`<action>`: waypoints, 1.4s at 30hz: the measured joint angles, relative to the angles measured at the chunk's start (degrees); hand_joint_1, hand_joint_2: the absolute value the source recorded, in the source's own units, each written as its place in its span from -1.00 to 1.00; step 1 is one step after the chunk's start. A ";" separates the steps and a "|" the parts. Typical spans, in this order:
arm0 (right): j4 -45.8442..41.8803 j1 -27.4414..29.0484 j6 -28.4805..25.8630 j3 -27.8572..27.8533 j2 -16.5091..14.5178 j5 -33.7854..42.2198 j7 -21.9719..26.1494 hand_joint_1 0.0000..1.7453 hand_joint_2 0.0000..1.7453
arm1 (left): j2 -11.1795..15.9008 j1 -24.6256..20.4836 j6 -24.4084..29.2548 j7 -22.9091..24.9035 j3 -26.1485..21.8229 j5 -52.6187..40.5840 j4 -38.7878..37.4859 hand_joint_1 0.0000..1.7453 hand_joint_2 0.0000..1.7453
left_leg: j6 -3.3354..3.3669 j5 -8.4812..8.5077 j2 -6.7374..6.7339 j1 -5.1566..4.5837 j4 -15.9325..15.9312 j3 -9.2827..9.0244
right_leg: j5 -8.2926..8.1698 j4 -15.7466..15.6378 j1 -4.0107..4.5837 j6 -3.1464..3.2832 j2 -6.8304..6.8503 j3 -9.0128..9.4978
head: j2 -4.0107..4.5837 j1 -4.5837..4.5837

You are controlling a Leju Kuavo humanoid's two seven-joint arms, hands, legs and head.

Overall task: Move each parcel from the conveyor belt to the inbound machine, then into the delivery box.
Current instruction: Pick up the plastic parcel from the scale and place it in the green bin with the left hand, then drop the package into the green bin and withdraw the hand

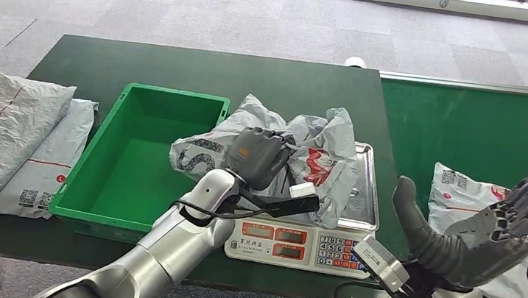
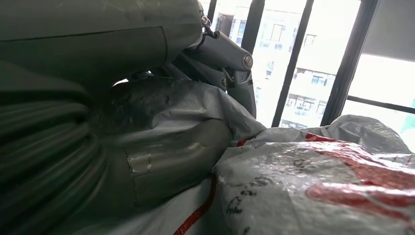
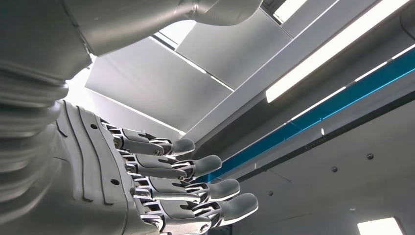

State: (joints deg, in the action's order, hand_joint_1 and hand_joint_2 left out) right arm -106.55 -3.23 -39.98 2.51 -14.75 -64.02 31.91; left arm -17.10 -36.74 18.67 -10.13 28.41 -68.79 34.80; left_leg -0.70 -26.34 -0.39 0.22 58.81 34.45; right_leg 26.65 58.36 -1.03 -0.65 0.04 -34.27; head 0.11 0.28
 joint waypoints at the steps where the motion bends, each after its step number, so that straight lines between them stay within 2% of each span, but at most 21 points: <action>1: 0.00 0.00 0.00 0.00 0.00 -0.01 0.00 -1.00 1.00 | 0.05 0.00 0.09 0.20 0.00 -0.20 0.05 1.00 1.00 | 0.00 0.00 0.00 0.00 0.00 0.00 | 0.00 0.00 0.00 0.00 0.00 0.00 | 0.00 0.00; 3: 0.00 0.01 0.00 -0.01 0.00 -0.03 0.04 -1.00 1.00 | 0.27 0.03 0.66 1.42 0.00 -1.55 0.49 1.00 1.00 | 0.00 0.00 0.00 0.00 0.00 0.00 | 0.00 0.00 0.00 0.00 0.00 0.00 | 0.00 0.00; 6: -0.02 0.06 0.00 -0.12 0.00 0.15 0.26 -1.00 1.00 | 1.31 0.19 1.83 5.89 -0.01 -7.78 3.32 1.00 1.00 | 0.00 0.00 -0.02 0.00 0.00 0.00 | 0.00 0.01 0.00 0.00 -0.02 -0.01 | 0.00 0.00; 9: -0.16 0.20 0.00 -0.38 0.00 0.91 0.74 -1.00 1.00 | 3.29 0.80 1.52 10.22 -0.22 -16.02 8.90 1.00 1.00 | -0.01 0.00 -0.04 0.01 0.00 -0.01 | 0.00 0.01 0.01 0.00 -0.04 -0.03 | 0.00 -0.01; 12: -0.44 0.31 0.00 -0.55 0.00 1.47 1.02 -1.00 1.00 | 5.66 1.24 1.12 13.90 -0.47 -18.29 14.58 1.00 1.00 | -0.01 0.01 -0.07 0.01 -0.01 -0.01 | 0.00 0.01 0.01 0.00 -0.08 -0.05 | 0.00 -0.01; 20: -1.08 0.70 0.00 -1.57 0.00 0.98 0.38 -1.00 1.00 | 13.95 2.86 4.72 28.55 1.73 -18.37 28.25 1.00 1.00 | -0.01 0.01 -0.17 0.01 -0.01 -0.02 | 0.00 0.01 0.01 0.01 -0.15 -0.10 | 0.00 -0.01; 25: -1.50 0.90 0.00 -2.40 0.00 0.82 0.65 -1.00 1.00 | 19.21 3.14 0.91 37.65 5.78 -18.39 34.87 1.00 1.00 | -0.01 0.01 -0.18 0.01 -0.01 -0.01 | 0.00 0.01 0.00 0.01 -0.16 -0.10 | 0.00 -0.01; 30: -2.35 1.29 0.00 -3.14 0.00 0.28 -0.05 -1.00 1.00 | 24.48 4.47 -0.08 43.89 7.93 -18.39 40.93 1.00 1.00 | -0.01 0.00 -0.20 0.01 -0.01 -0.01 | 0.00 0.01 0.01 0.01 -0.20 -0.11 | 0.00 -0.01; 33: -2.88 1.51 -0.01 -3.46 0.00 0.20 -0.05 -1.00 1.00 | 28.07 5.12 0.11 45.83 9.10 -18.39 44.29 1.00 1.00 | -0.02 0.01 -0.21 0.02 -0.02 -0.02 | 0.00 0.02 0.02 0.01 -0.20 -0.12 | 0.00 0.00; 37: -3.36 2.03 -0.02 -3.90 0.00 0.04 -0.04 -1.00 1.00 | 32.28 6.14 -0.04 46.06 9.70 -18.39 48.41 1.00 1.00 | -0.03 0.01 -0.22 0.03 -0.02 -0.03 | 0.01 0.02 0.03 0.02 -0.21 -0.13 | 0.00 0.00; 39: -3.60 2.24 -0.02 -4.19 0.00 -0.08 -0.11 -1.00 1.00 | 33.00 7.28 -2.91 45.83 9.75 -18.39 49.77 1.00 1.00 | -0.02 0.01 -0.21 0.03 -0.02 -0.03 | 0.02 0.01 0.01 0.02 -0.19 -0.12 | 0.00 0.00; 42: -3.97 2.42 0.00 -4.43 0.00 -0.22 -0.22 -1.00 1.00 | 32.42 9.77 -8.70 44.84 9.40 -18.39 50.34 1.00 1.00 | -0.01 0.00 -0.25 0.03 -0.01 -0.01 | 0.01 0.01 -0.02 0.01 -0.22 -0.14 | 0.00 0.00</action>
State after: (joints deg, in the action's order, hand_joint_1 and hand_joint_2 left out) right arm -110.52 -0.81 -39.98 -1.91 -14.75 -64.24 31.69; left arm 15.32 -26.97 9.97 34.71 37.82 -87.19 85.14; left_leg -0.70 -26.34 -0.64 0.25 58.80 34.44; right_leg 26.66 58.37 -1.05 -0.64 -0.18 -34.41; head 0.11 0.28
